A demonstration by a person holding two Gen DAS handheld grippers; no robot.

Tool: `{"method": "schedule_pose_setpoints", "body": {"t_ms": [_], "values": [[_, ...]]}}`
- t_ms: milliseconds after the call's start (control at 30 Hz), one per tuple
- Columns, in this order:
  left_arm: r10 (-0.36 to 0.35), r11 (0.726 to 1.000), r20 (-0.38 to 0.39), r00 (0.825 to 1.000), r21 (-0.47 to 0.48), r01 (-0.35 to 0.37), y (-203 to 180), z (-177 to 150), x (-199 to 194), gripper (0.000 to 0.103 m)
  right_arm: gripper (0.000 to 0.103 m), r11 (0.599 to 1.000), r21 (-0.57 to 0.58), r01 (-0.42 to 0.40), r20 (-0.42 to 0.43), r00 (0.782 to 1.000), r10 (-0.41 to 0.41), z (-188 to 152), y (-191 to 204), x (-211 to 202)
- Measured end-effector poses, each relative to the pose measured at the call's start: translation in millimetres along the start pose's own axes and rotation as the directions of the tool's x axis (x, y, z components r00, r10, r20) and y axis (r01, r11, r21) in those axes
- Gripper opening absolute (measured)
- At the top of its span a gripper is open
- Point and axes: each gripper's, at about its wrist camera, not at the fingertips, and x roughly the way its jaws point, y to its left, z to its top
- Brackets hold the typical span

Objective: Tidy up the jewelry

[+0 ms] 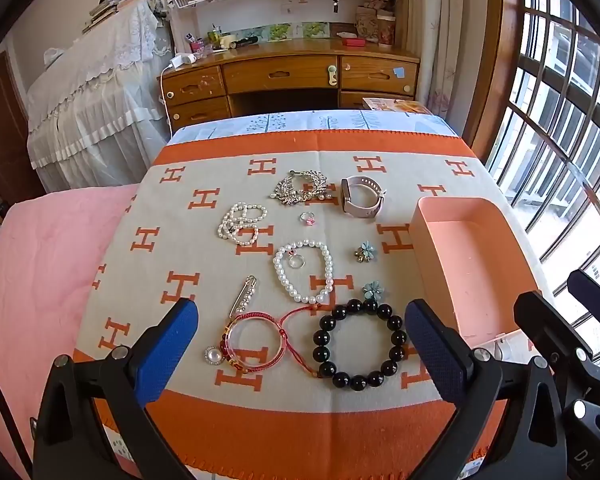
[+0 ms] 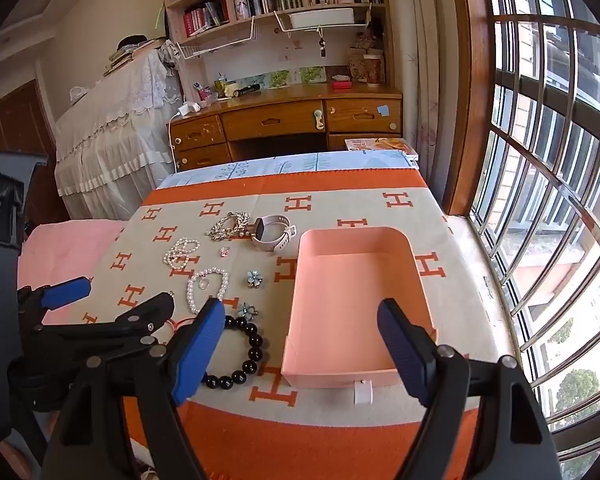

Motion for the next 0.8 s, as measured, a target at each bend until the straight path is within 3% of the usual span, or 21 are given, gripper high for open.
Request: {"method": "schedule_pose_setpoints", "body": {"t_ms": [800], "values": [[-0.029, 1.0, -0.009, 1.0, -0.001, 0.029, -0.6, -5.1, -5.8, 0.102, 0.08, 1.0, 0.001, 0.005, -0.003, 1.0, -0.005, -3.0, 2.2, -2.6]]}}
